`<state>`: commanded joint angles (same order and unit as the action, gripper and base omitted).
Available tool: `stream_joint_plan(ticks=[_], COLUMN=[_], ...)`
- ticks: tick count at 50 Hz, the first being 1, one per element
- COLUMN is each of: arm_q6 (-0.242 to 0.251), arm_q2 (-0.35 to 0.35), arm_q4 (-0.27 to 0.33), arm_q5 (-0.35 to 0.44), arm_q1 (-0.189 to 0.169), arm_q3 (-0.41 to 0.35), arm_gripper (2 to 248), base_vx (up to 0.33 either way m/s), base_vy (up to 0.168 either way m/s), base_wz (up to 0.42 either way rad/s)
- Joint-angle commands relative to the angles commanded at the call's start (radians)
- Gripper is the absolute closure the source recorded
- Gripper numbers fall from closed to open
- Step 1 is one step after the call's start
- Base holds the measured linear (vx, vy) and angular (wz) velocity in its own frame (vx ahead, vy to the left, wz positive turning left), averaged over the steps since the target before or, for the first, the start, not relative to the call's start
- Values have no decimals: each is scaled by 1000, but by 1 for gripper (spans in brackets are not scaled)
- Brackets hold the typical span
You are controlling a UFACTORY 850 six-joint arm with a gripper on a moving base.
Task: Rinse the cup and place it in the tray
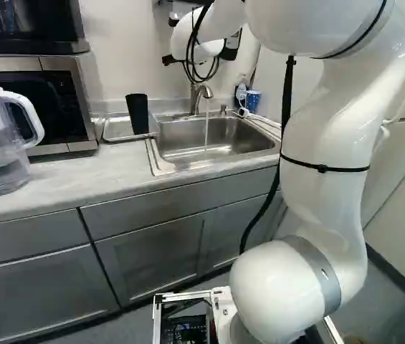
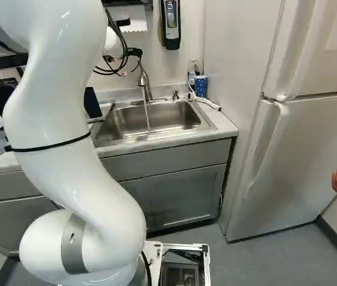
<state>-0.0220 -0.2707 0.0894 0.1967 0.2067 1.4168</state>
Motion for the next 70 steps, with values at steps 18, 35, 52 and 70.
stream_joint_plan(ticks=[18,35,52,70], arm_q6=[0,0,0,0], arm_q2=[0,6,24,37], arm_q4=[0,0,0,0], arm_q5=[-26,-76,-127,-171], arm_q1=[0,0,-4,-6], arm_q3=[0,-7,-27,-42], arm_gripper=[3,3,3,3], base_vx=[0,0,0,0], base_vy=[0,0,0,0], base_wz=[0,0,0,0])
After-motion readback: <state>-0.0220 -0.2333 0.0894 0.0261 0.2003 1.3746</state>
